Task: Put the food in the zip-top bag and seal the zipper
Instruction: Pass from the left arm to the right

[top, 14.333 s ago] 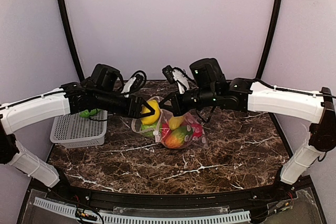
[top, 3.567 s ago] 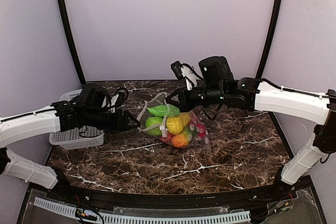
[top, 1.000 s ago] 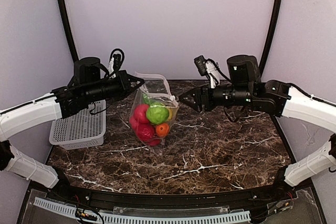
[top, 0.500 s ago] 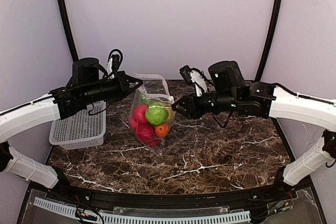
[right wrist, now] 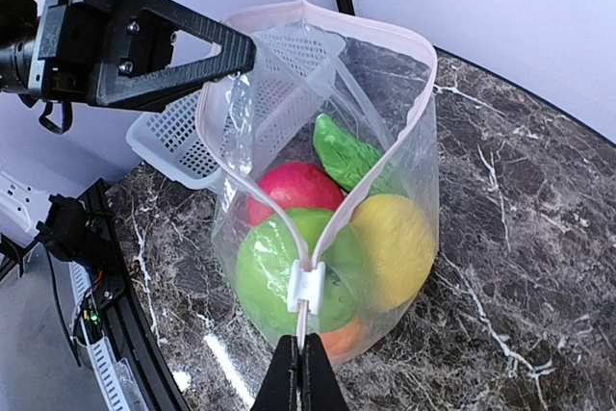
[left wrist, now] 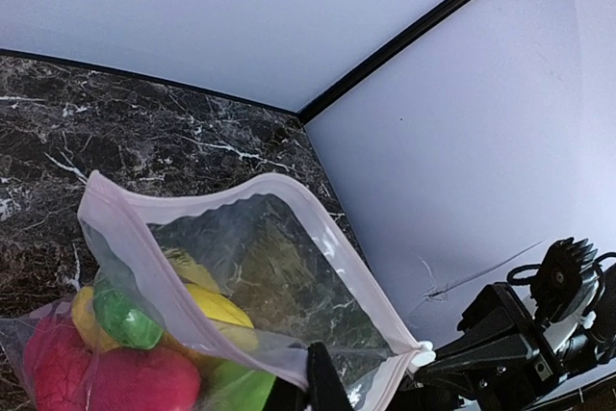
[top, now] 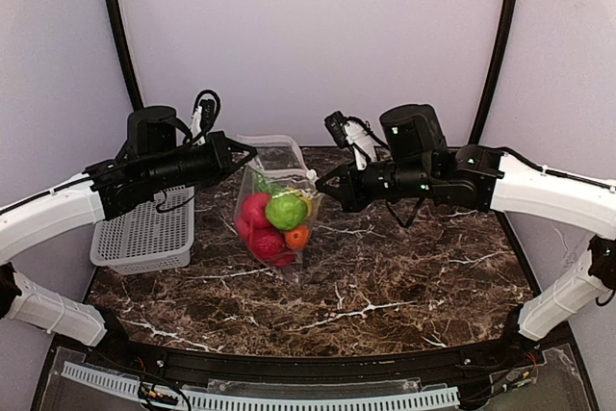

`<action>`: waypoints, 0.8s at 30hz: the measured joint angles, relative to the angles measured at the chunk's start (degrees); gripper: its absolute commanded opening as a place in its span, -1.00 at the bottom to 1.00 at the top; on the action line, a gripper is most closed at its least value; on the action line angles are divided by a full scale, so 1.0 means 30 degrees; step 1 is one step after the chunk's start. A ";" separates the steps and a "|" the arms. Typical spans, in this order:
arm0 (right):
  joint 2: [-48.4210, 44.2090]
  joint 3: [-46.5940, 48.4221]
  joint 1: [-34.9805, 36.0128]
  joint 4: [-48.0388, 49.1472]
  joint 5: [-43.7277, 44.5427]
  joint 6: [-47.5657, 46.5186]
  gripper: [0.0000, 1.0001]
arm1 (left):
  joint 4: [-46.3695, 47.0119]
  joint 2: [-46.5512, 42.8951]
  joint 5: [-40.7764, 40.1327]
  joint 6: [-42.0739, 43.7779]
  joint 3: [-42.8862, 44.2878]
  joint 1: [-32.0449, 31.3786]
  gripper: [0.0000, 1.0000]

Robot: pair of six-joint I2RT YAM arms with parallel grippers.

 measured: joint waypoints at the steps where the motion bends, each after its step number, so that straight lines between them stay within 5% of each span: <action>1: 0.0051 0.0138 0.0000 0.0036 -0.0087 -0.0160 -1.00 | -0.0262 -0.0240 -0.0015 0.0240 -0.0051 0.0000 -0.68; 4: 0.0270 0.0612 0.0000 0.0124 -0.0809 -0.0940 -1.00 | -0.1341 -0.1158 -0.0066 0.1384 -0.0080 0.0000 0.05; 8: 0.0656 0.1413 0.0000 0.0182 -0.2696 -0.2229 -1.00 | -0.3563 -0.2914 -0.0160 0.3519 0.0219 0.0000 0.39; 17: 0.0736 0.1676 0.0000 0.0517 -0.5683 -0.3854 -1.00 | -0.8014 -0.3381 0.2178 1.1118 0.5581 0.0007 0.61; 24: 0.0612 0.1188 0.0000 0.1100 -0.6091 -0.3861 -1.00 | -0.8954 -0.0029 0.7278 1.5526 0.7672 -0.0007 0.51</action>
